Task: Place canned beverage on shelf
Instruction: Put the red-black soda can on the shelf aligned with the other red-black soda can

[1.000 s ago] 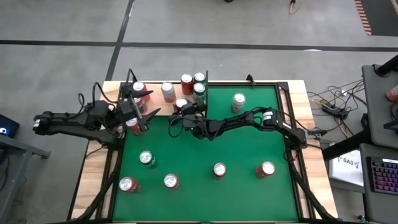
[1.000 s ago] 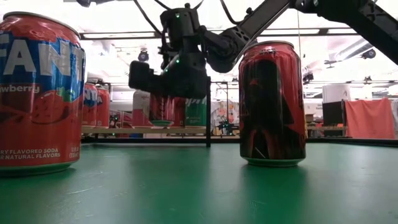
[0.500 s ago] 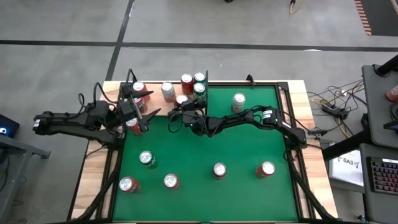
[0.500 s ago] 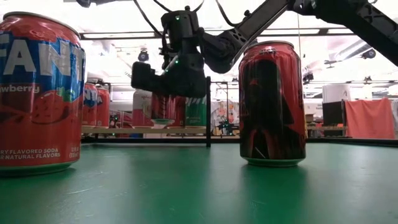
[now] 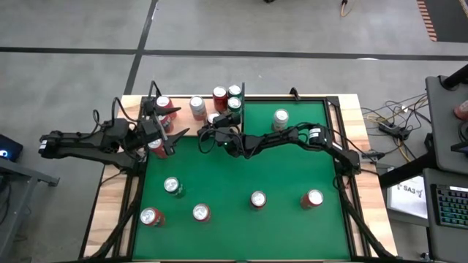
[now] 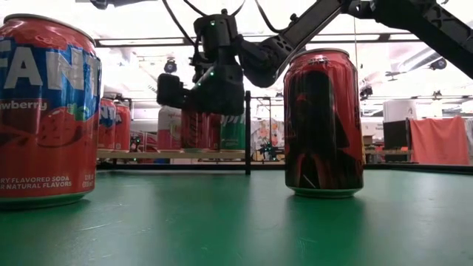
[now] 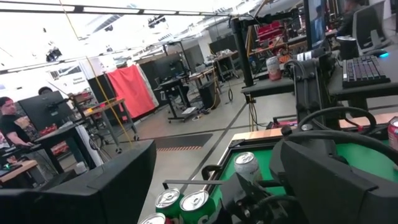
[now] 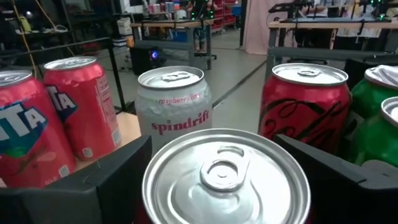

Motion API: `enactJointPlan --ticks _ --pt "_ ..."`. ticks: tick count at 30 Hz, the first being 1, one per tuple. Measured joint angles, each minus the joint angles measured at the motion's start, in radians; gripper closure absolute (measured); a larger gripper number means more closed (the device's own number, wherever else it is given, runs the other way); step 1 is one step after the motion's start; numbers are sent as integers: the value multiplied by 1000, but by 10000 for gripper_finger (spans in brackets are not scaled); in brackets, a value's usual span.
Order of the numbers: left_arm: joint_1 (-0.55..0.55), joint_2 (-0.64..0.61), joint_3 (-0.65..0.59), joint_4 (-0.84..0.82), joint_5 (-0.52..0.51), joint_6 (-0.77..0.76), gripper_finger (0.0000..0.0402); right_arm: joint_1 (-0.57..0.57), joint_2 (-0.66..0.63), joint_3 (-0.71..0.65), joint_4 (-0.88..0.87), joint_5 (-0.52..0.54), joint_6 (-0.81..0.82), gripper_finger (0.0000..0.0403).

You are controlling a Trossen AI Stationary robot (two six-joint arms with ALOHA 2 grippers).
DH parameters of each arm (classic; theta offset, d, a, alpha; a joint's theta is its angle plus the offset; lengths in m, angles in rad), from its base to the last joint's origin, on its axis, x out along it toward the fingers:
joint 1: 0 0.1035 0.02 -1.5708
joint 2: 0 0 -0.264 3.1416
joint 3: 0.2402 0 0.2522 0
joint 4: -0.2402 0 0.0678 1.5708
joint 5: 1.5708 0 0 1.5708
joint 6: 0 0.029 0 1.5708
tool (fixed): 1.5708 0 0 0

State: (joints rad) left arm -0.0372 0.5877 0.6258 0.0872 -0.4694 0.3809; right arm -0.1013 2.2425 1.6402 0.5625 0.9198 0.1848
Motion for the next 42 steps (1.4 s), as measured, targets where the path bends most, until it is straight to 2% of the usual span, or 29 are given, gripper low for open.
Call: enactJointPlan --ticks 14,19,22,26,30,32,37,42 --pt "-1 0 0 -13 0 -19 73 10 -17 112 -10 6 -161 76" --pt "-1 -3 0 -47 0 -54 73 21 -100 129 -29 6 -309 77" --pt "-1 -6 0 -61 0 -77 73 25 -169 141 -111 7 -374 77" --pt "-1 -6 0 -88 19 -113 73 27 -282 141 -329 -32 -415 77" --pt "-1 18 0 -106 81 -170 73 26 -405 141 -606 -182 -421 77" --pt "-2 42 0 -104 97 -203 73 26 -459 141 -738 -220 -412 78" --pt "-2 133 0 -104 96 -272 76 22 -576 141 -1055 -208 -337 78" --pt "-1 244 1 -58 87 -304 90 -13 -655 140 -1399 -167 -85 78"
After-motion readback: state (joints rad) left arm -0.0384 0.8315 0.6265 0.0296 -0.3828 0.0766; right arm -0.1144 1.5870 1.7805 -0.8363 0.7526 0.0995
